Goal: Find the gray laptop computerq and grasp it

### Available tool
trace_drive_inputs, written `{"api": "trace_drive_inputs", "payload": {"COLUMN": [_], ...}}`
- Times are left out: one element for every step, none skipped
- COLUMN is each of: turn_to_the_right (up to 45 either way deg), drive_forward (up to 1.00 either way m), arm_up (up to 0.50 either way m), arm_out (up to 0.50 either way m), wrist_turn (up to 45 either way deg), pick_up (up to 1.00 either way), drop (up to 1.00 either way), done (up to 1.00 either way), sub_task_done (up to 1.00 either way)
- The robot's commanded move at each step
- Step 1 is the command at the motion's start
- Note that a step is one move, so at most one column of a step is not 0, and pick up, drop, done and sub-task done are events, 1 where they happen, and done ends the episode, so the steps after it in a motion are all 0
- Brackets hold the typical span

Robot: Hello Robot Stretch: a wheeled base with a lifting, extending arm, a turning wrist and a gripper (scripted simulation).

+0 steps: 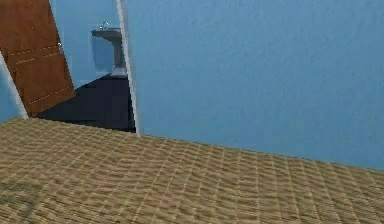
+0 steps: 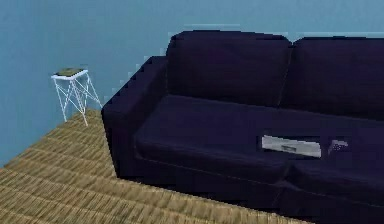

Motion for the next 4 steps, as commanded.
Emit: {"api": "trace_drive_inputs", "payload": {"turn_to_the_right": [0.0, -39.0, 0.0, 0.0], "drive_forward": [0.35, 0.0, 1.0, 0.7], "arm_up": [0.0, 0.0, 0.0, 0.0], "arm_out": [0.0, 0.0, 0.0, 0.0], "wrist_turn": [0.0, 0.0, 0.0, 0.0], "pick_up": [0.0, 0.0, 0.0, 0.0], "drop": [0.0, 0.0, 0.0, 0.0], "done": [0.0, 0.0, 0.0, 0.0], "sub_task_done": [0.0, 0.0, 0.0, 0.0]}}
